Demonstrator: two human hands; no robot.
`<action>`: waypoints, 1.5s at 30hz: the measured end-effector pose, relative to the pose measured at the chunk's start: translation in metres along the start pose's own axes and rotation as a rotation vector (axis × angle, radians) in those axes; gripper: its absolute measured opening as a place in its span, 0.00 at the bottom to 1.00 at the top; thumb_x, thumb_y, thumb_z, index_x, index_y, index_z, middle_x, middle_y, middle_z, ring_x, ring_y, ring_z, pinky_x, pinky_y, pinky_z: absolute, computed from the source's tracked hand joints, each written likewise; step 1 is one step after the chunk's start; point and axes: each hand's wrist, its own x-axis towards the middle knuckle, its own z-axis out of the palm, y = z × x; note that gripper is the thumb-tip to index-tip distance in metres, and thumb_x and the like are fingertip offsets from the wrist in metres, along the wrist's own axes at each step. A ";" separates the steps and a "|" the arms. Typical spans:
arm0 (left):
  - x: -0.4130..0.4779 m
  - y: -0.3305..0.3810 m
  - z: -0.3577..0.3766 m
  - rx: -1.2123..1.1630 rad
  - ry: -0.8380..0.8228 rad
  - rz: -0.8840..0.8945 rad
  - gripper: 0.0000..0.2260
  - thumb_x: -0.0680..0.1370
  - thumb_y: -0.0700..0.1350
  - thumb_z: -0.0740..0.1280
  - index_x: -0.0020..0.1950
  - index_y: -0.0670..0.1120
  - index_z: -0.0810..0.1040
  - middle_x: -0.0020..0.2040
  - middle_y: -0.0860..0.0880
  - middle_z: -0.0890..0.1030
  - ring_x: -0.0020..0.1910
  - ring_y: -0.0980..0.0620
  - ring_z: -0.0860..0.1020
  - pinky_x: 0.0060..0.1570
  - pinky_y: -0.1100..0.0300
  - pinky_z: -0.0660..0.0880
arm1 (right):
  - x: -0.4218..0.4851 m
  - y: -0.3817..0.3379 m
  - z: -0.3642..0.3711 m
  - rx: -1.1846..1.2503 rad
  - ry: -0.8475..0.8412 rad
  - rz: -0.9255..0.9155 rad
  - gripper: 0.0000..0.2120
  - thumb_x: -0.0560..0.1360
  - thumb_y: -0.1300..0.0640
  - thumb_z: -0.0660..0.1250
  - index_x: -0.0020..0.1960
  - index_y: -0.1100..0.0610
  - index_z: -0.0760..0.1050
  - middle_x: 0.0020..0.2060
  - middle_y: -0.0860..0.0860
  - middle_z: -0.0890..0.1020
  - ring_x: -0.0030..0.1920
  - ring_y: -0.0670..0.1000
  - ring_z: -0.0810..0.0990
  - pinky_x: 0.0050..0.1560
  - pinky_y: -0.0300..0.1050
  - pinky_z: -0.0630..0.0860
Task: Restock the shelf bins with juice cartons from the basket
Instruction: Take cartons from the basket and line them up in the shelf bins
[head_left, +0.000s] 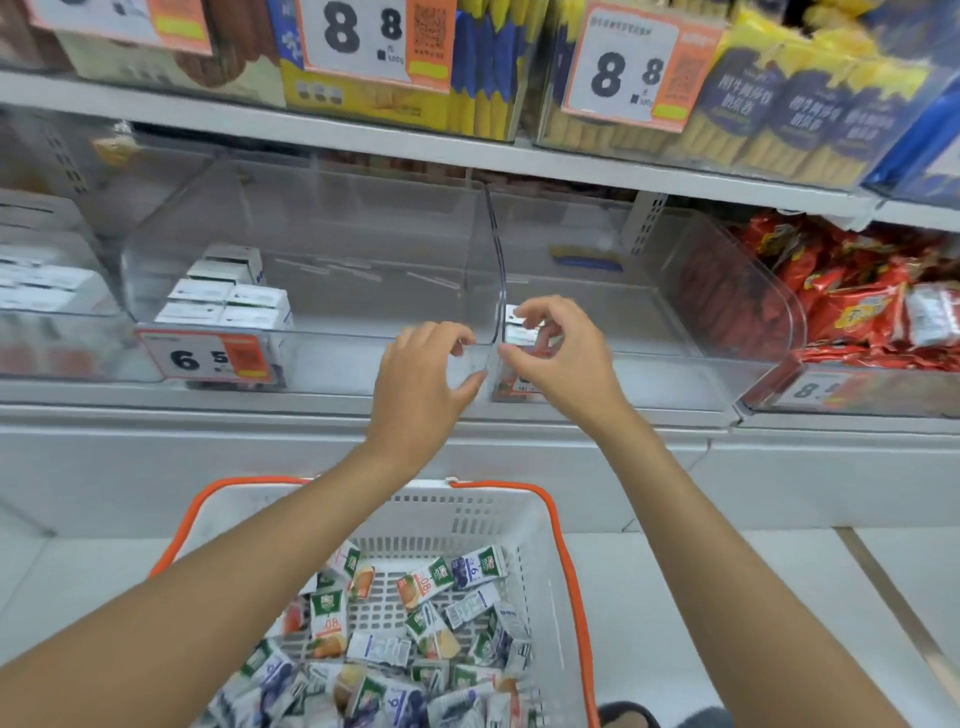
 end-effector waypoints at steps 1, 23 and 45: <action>-0.016 -0.008 0.000 -0.030 -0.054 -0.047 0.15 0.71 0.46 0.75 0.55 0.50 0.76 0.46 0.55 0.75 0.43 0.53 0.71 0.44 0.56 0.70 | -0.018 0.005 0.014 0.072 -0.003 0.033 0.11 0.68 0.55 0.74 0.47 0.45 0.76 0.41 0.45 0.78 0.35 0.41 0.72 0.38 0.29 0.71; -0.229 -0.199 0.027 -0.048 -0.775 -0.786 0.15 0.77 0.49 0.70 0.62 0.52 0.73 0.51 0.54 0.76 0.40 0.58 0.76 0.44 0.57 0.77 | -0.215 0.225 0.207 -0.429 -0.384 0.841 0.23 0.73 0.62 0.71 0.66 0.63 0.68 0.60 0.59 0.72 0.60 0.56 0.72 0.64 0.50 0.71; -0.247 -0.201 0.051 -0.404 -0.795 -1.246 0.42 0.66 0.57 0.78 0.74 0.56 0.61 0.75 0.49 0.65 0.65 0.45 0.73 0.55 0.56 0.76 | -0.208 0.256 0.195 -0.500 -1.064 0.881 0.47 0.69 0.55 0.76 0.79 0.56 0.51 0.74 0.59 0.59 0.73 0.59 0.62 0.72 0.52 0.65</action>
